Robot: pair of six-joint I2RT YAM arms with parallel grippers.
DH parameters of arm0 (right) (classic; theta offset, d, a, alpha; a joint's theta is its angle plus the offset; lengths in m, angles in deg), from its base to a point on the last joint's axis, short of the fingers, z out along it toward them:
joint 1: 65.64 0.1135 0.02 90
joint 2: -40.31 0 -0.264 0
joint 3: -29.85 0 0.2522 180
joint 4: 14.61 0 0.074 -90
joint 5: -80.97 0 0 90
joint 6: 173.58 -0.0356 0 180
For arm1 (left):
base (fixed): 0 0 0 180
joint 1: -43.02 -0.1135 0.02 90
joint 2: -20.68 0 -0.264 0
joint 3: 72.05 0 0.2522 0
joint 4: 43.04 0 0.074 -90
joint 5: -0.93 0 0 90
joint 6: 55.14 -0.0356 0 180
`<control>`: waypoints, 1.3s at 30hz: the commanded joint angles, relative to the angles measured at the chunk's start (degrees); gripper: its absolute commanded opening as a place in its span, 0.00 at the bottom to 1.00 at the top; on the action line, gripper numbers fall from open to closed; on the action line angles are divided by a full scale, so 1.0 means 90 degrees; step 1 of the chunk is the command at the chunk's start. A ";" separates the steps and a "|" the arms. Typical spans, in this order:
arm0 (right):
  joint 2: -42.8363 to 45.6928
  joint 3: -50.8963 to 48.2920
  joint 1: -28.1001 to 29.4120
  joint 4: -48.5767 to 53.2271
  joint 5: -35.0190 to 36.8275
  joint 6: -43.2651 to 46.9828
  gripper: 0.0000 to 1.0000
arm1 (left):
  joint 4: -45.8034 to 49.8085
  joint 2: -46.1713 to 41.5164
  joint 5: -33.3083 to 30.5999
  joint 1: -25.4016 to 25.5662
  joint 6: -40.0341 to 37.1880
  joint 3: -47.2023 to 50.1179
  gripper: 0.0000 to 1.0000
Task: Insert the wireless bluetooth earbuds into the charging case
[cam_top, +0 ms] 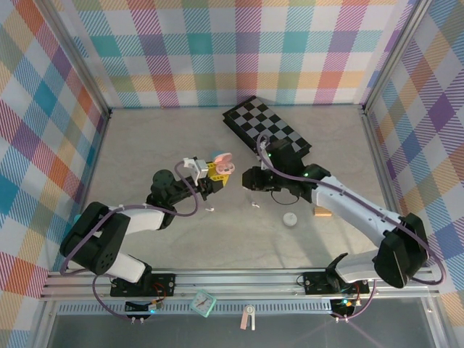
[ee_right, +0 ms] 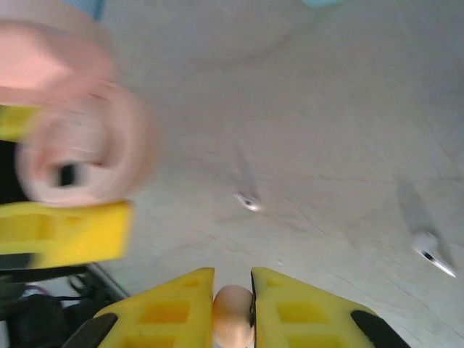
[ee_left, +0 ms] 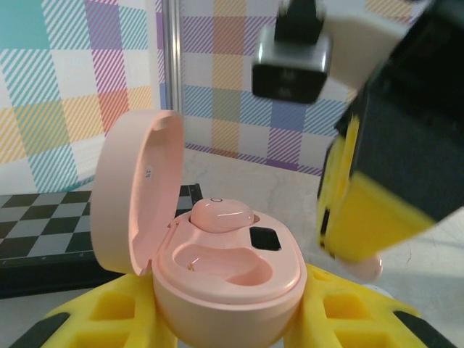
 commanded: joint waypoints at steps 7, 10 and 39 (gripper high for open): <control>-0.0049 0.0640 -0.0073 -0.1363 -0.0929 0.0048 0.19 | -0.0489 0.0399 -0.0125 0.0373 -0.0131 -0.0417 0.19; -0.0217 0.0814 -0.0074 -0.1402 -0.0961 0.0132 0.19 | -0.0560 0.0452 -0.0089 0.0413 -0.0050 -0.0468 0.19; -0.0774 0.0875 -0.0075 -0.1268 -0.0696 0.0214 0.23 | -0.0867 0.0491 -0.0020 0.0512 0.0221 -0.0647 0.19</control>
